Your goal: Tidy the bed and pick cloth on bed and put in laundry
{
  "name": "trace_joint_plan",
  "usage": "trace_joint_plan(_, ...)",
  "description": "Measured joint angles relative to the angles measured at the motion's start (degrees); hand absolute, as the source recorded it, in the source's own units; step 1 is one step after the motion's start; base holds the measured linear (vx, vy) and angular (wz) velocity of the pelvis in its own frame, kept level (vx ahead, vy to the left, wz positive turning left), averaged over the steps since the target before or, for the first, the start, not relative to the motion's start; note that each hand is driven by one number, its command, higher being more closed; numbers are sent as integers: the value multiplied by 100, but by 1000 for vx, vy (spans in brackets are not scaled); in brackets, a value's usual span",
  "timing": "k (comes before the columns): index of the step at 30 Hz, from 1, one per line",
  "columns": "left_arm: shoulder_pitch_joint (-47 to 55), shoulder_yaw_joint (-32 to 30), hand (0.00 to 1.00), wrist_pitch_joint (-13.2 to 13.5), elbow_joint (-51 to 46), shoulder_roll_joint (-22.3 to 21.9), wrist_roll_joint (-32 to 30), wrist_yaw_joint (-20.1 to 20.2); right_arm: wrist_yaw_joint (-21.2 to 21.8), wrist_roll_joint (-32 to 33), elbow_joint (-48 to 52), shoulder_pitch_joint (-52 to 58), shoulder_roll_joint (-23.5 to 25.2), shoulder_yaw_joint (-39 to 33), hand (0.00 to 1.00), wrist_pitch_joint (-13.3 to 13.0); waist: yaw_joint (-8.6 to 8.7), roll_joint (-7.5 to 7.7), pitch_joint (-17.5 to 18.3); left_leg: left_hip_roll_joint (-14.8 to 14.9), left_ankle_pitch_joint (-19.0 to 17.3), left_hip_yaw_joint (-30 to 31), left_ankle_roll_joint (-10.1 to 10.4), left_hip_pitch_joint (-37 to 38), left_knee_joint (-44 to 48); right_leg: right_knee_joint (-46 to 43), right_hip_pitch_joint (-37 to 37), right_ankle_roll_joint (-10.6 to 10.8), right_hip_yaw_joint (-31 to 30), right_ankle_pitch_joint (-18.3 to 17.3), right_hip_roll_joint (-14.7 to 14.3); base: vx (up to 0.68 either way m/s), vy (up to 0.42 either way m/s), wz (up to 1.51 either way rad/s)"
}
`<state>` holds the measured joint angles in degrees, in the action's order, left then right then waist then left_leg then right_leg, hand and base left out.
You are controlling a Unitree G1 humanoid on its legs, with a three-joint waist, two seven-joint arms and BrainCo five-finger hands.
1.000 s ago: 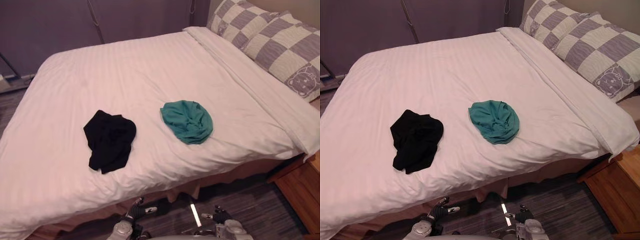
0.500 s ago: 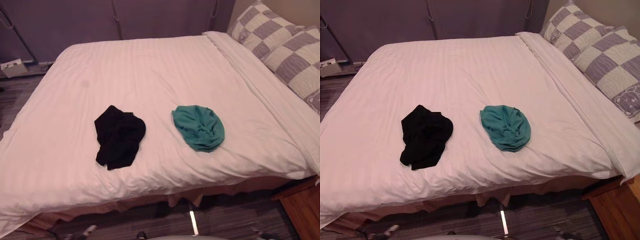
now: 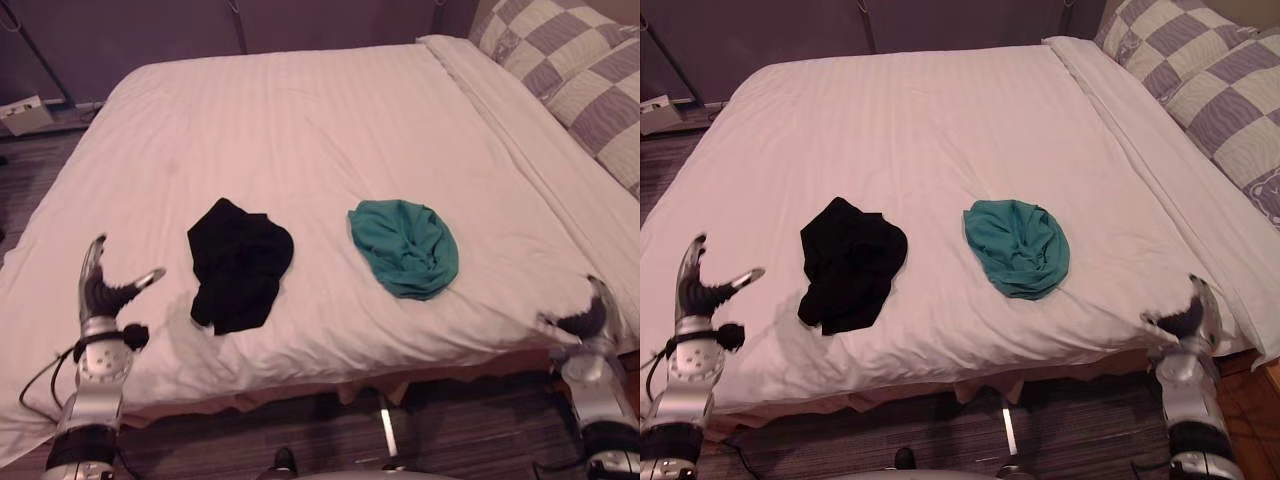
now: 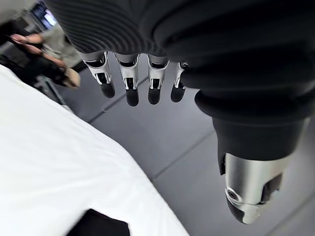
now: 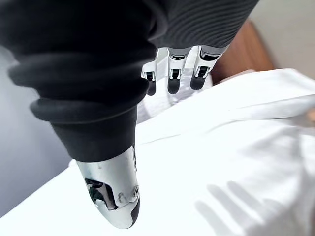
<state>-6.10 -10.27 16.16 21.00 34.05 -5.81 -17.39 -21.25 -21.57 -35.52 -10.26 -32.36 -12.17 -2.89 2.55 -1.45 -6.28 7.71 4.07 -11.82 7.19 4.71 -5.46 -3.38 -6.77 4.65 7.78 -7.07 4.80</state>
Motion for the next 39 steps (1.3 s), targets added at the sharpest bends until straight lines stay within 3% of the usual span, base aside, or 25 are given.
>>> trace_joint_plan(5,-576,438,0,-296,-295,92,10,403,248,-97,190,-750,-267,650,0,67,-28,-34,-42,27,124,-233,-44,84,3,-351,112,-2,-16,-1,-4,88,-24,-3)
trace_joint_plan(12,-2043,1232,0,-891,465,96,-6,625,383,-76,274,-2201,-446,1139,0,84,-12,-57,-861,30,122,-257,-48,-502,317,-569,725,-13,-154,5,29,-27,-5,-8)
trace_joint_plan(14,-2161,1265,0,-1101,672,76,-43,621,389,8,325,-2321,-445,1247,0,89,6,-56,-1096,31,120,-263,-49,-537,381,-578,760,-34,-180,19,39,-17,-7,-12)
trace_joint_plan(18,-2180,1263,0,-1583,1044,48,-86,617,392,83,345,-2322,-453,1262,0,176,4,-62,-1233,39,120,-274,-49,-704,456,-777,1016,-36,-255,20,20,39,3,-5)
trace_joint_plan(23,-2166,1252,0,-1831,1384,22,-242,735,389,206,761,-2323,-478,1260,0,344,24,-88,-1448,83,107,-259,-66,-908,734,-1352,1369,-35,-310,20,36,56,-13,-1)
trace_joint_plan(24,-2174,1235,100,-1885,1453,-34,-352,762,393,252,797,-2348,-497,1259,0,341,17,-177,-1566,233,101,-242,-74,-888,815,-2029,1822,-72,-322,-57,-36,55,-91,-14)
trace_joint_plan(25,-2176,1206,100,-1931,1495,-99,-397,810,394,266,816,-2371,-531,1253,0,337,0,-265,-1626,322,53,-214,-137,-881,831,-2035,1974,-107,-328,-242,-103,41,-98,-12)
trace_joint_plan(26,-2202,1193,100,-1977,1629,-121,-398,896,399,298,911,-2369,-539,1248,0,354,-3,-255,-1662,296,49,-273,-134,-952,871,-912,1903,-157,-313,33,-153,60,-79,21)
trace_joint_plan(27,-2253,1096,100,-1972,1725,-185,-461,898,402,297,1017,-2404,-594,1245,0,389,133,-147,-1786,106,-106,-265,-29,-1006,1039,-296,1880,-182,-245,848,39,72,-73,22)
trace_joint_plan(28,-2256,998,100,-1966,1736,-235,-540,865,403,297,1017,-2485,-629,1248,0,388,124,-265,-1868,184,-144,-271,-28,-1042,1082,-262,1886,-221,-251,949,-39,66,-47,14)
trace_joint_plan(30,-2305,933,100,-1962,1911,-164,-754,865,424,296,990,-2527,-635,1272,0,431,129,-371,-1940,233,-144,-382,-28,-1125,1157,-167,1911,-253,-276,1005,-82,33,-16,-19)
trace_joint_plan(33,-2461,958,100,-1870,2393,-76,-842,872,479,296,990,-2569,-645,1295,0,451,191,-396,-1957,238,-144,-486,-32,-1106,1175,-153,1910,-249,-315,1009,-97,0,-20,-11)
trace_joint_plan(36,-2559,1010,100,-1564,2668,-44,-826,861,526,297,815,-3087,-670,1688,0,446,263,-414,-1947,188,-199,-544,-113,-1207,1189,-144,2043,-175,-376,1086,-65,-56,25,-5)
trace_joint_plan(39,-2856,1227,100,-1251,2680,-65,-627,844,863,297,164,-3892,-674,2244,0,454,125,-503,-1948,117,-276,-534,-225,-1489,1113,11,2324,-91,-437,1320,-54,-124,35,-1)
